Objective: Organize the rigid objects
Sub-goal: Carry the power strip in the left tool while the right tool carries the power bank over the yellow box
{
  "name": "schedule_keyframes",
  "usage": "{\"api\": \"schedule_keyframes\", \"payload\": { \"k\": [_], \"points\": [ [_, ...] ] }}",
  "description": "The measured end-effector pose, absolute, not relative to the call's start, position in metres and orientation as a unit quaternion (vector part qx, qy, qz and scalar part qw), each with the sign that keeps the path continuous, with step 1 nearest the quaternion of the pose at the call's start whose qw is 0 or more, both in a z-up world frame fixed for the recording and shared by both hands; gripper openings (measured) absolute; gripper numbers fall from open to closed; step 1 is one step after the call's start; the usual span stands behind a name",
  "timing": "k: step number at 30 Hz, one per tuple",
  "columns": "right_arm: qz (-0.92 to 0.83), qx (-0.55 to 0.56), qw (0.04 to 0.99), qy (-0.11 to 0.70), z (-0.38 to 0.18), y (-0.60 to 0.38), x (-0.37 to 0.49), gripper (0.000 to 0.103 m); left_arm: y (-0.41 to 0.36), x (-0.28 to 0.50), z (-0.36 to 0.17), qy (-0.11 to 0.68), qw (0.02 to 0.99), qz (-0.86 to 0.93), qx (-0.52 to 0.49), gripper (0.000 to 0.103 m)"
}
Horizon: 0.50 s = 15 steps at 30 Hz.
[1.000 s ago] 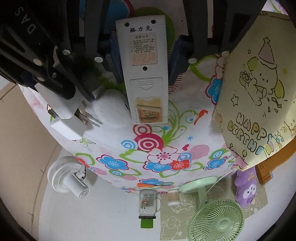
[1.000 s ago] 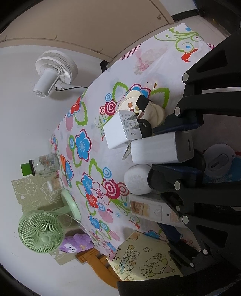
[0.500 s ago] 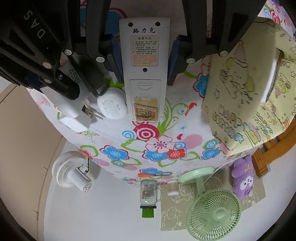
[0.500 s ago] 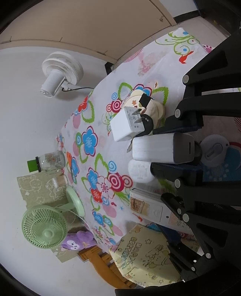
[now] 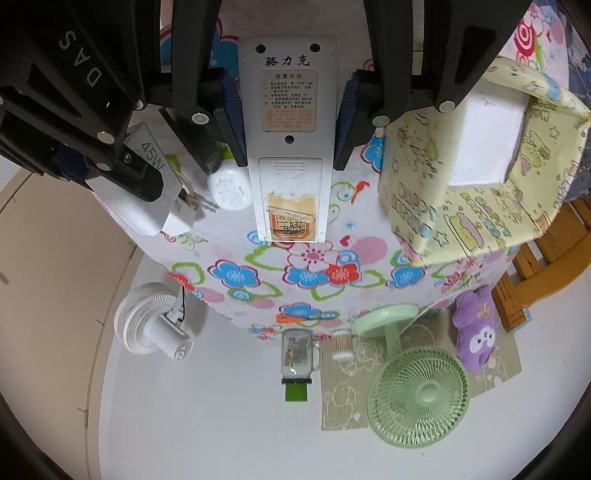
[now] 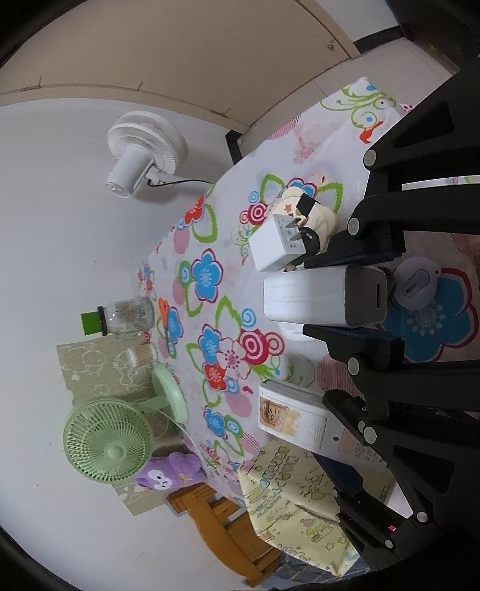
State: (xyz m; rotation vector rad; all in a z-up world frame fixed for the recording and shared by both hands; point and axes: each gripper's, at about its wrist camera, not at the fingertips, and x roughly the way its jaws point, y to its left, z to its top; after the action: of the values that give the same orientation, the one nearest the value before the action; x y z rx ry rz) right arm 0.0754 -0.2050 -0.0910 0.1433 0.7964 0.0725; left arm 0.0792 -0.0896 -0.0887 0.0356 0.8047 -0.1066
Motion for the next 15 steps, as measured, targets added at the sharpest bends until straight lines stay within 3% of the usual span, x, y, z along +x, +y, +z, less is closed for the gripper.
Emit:
{"api": "schedule_keyframes", "payload": {
  "k": [15],
  "points": [
    [0.034, 0.064, 0.935, 0.348, -0.044, -0.197, 0.058, 0.031, -0.078, 0.064, -0.043, 0.355, 0.933, -0.057, 0.020, 0.045]
  ]
}}
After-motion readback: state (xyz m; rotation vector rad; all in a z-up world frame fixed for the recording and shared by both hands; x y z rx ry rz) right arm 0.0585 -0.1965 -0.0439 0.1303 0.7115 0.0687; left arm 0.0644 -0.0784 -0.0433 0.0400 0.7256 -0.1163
